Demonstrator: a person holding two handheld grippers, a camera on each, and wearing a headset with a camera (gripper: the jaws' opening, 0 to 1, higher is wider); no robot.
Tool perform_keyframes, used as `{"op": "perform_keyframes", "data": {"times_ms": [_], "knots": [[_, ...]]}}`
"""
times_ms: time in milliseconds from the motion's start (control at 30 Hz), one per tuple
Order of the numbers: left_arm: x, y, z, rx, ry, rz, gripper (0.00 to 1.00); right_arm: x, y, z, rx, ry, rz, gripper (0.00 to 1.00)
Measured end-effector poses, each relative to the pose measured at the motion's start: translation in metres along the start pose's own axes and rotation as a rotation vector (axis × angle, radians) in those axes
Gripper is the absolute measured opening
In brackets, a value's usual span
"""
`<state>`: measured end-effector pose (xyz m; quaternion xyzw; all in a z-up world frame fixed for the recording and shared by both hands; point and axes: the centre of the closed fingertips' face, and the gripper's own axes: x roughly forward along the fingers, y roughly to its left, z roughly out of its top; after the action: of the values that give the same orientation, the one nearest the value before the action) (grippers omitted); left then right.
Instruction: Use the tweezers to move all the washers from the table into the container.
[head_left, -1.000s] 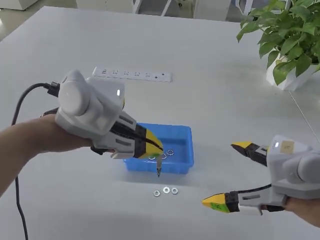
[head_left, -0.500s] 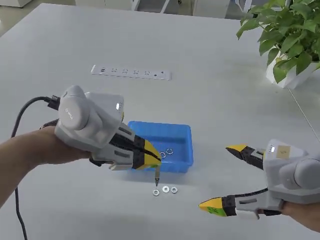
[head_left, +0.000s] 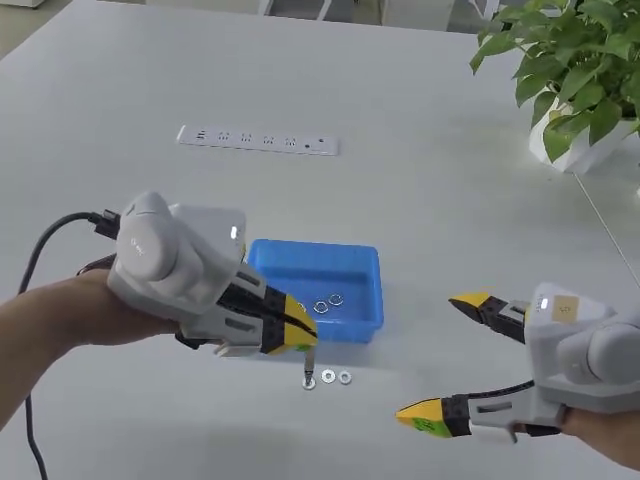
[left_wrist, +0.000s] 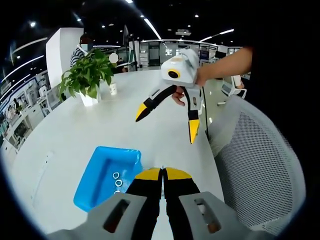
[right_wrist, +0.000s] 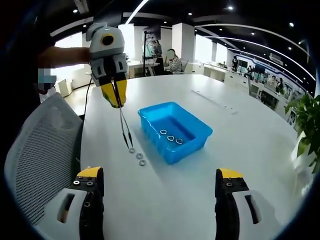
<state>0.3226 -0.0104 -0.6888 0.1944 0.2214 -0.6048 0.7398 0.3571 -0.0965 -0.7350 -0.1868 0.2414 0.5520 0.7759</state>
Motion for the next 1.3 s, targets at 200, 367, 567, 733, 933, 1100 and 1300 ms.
{"op": "perform_keyframes", "data": {"times_ms": [200, 367, 567, 733, 933, 1100, 1300], "knots": [[0.002, -0.001, -0.003, -0.001, 0.000, 0.000, 0.04, 0.001, 0.000, -0.002, 0.000, 0.004, 0.005, 0.92], [0.004, -0.001, -0.006, 0.000, 0.003, -0.003, 0.04, 0.002, 0.000, -0.002, 0.000, 0.005, 0.007, 0.92], [0.003, -0.002, -0.007, -0.006, -0.007, -0.012, 0.04, 0.005, 0.003, -0.003, -0.002, 0.009, 0.017, 0.91], [0.001, 0.000, -0.008, -0.003, -0.004, -0.012, 0.04, 0.013, 0.010, 0.001, -0.022, 0.005, 0.043, 0.87], [0.001, 0.000, -0.009, -0.001, -0.002, -0.016, 0.04, 0.027, 0.018, 0.010, -0.087, -0.004, 0.089, 0.69], [0.002, 0.000, -0.009, -0.002, -0.004, -0.020, 0.04, 0.041, 0.031, 0.018, -0.121, -0.013, 0.164, 0.54], [0.003, 0.001, -0.008, 0.001, -0.003, -0.025, 0.04, 0.055, 0.046, 0.025, -0.161, -0.010, 0.243, 0.38]]}}
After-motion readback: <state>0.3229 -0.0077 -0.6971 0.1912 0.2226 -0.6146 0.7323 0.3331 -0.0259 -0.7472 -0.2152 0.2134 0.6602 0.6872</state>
